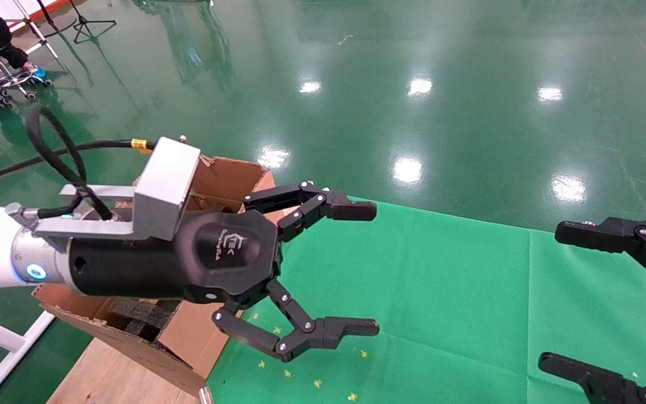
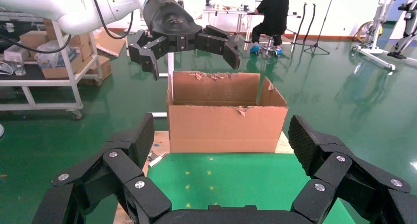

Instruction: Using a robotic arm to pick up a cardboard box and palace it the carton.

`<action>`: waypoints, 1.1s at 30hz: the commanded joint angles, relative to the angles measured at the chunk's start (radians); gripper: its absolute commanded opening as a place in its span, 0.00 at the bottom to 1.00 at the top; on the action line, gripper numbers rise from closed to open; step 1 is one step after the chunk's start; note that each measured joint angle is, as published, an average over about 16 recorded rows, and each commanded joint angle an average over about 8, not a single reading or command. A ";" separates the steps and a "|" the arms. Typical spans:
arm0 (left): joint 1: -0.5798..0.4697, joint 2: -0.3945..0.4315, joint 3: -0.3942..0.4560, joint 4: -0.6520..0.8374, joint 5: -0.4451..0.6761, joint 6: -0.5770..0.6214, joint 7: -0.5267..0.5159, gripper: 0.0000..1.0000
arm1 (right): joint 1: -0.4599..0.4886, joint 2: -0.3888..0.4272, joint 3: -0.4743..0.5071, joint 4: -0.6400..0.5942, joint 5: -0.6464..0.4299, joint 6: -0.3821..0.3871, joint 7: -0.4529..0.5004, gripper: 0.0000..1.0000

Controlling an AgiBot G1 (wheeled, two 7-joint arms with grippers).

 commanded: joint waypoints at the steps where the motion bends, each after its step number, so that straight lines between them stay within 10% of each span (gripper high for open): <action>1: 0.000 0.000 0.000 0.000 0.000 0.000 0.000 1.00 | 0.000 0.000 0.000 0.000 0.000 0.000 0.000 1.00; 33: 0.000 0.000 0.000 0.000 0.000 0.000 0.000 1.00 | 0.000 0.000 0.000 0.000 0.000 0.000 0.000 1.00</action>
